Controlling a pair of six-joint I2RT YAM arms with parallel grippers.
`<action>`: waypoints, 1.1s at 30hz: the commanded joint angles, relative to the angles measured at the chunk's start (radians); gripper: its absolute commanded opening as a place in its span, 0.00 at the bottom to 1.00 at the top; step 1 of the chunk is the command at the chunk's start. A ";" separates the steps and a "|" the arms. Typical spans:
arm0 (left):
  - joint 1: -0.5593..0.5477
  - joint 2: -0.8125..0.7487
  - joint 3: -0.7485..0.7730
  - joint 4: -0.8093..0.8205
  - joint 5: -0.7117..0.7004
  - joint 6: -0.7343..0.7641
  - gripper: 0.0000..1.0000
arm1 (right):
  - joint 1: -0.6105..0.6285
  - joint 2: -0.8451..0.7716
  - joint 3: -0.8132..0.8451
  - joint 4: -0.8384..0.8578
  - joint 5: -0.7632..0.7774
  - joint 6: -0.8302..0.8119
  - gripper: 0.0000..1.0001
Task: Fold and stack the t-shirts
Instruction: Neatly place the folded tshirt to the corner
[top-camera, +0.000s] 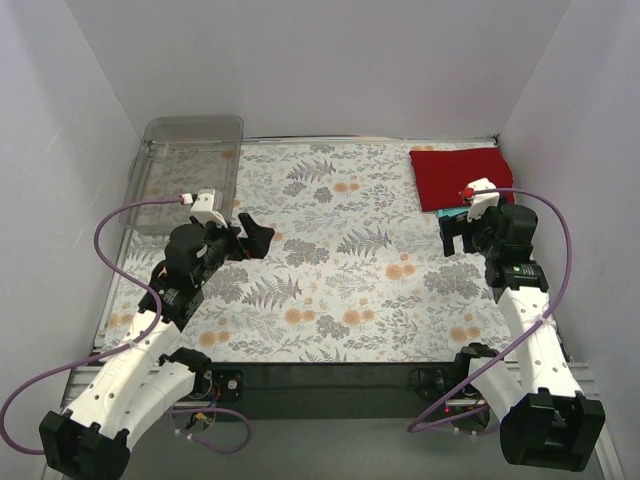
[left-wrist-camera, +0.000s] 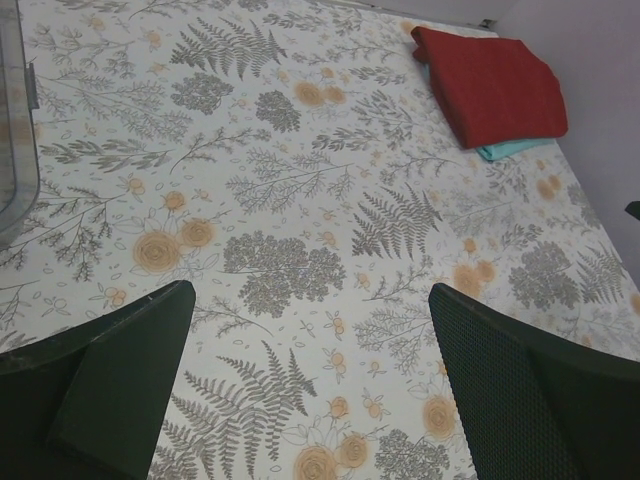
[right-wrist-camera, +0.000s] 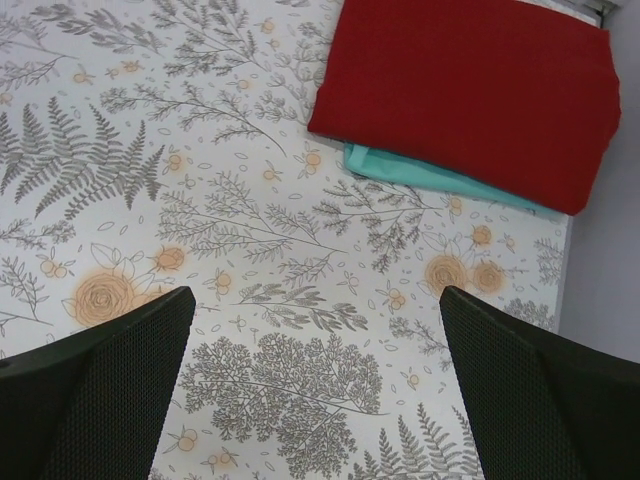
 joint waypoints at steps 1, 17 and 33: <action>0.006 -0.021 -0.011 -0.037 -0.056 0.057 0.98 | -0.012 -0.041 -0.005 0.073 0.092 0.131 0.98; 0.006 -0.067 -0.109 -0.023 -0.096 0.063 0.98 | -0.012 -0.078 -0.093 0.129 0.295 0.245 0.98; 0.006 -0.059 -0.117 -0.009 -0.071 0.069 0.98 | -0.012 -0.073 -0.113 0.149 0.364 0.246 0.97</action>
